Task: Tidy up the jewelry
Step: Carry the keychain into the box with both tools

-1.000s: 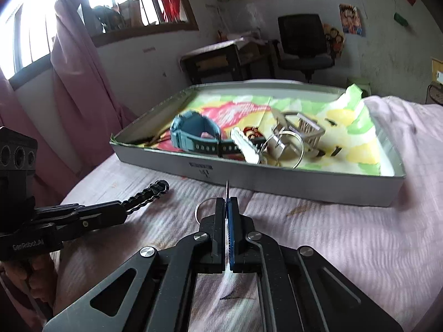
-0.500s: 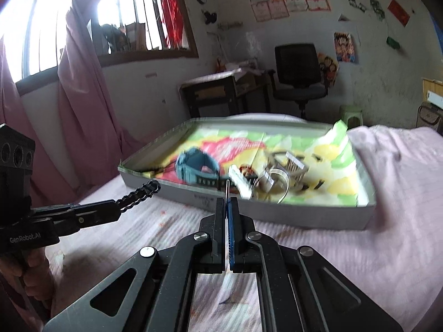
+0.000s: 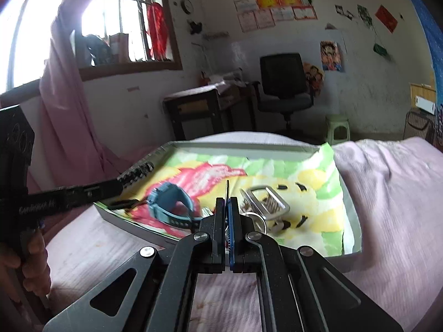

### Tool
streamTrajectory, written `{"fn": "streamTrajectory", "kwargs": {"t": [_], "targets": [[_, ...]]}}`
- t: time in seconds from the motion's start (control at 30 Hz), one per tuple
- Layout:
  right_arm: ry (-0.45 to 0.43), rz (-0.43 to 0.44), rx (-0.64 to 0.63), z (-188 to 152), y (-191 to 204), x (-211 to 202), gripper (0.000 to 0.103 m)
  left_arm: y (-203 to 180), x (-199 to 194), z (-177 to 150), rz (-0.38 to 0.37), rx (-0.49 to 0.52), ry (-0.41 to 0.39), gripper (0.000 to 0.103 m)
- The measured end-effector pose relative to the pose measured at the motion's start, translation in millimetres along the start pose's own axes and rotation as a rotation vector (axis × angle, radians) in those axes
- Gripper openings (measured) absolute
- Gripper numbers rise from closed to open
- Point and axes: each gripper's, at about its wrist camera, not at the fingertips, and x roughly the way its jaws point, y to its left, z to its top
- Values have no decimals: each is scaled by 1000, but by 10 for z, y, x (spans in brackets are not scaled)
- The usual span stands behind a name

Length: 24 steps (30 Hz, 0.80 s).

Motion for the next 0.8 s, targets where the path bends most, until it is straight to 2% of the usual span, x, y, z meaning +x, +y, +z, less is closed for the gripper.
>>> {"fn": "streamTrajectory", "kwargs": {"t": [0.4, 0.5, 0.73, 0.8], "targets": [[101, -26, -19, -141, 31, 299, 2, -48, 163, -46, 62, 21, 56, 4], [106, -36, -21, -155, 42, 300, 2, -22, 198, -63, 69, 5, 81, 4], [99, -39, -11, -162, 40, 260, 3, -3, 166, -92, 67, -4, 78, 5], [93, -44, -9, -159, 43, 239, 3, -16, 140, -102, 65, 0, 76, 9]]}}
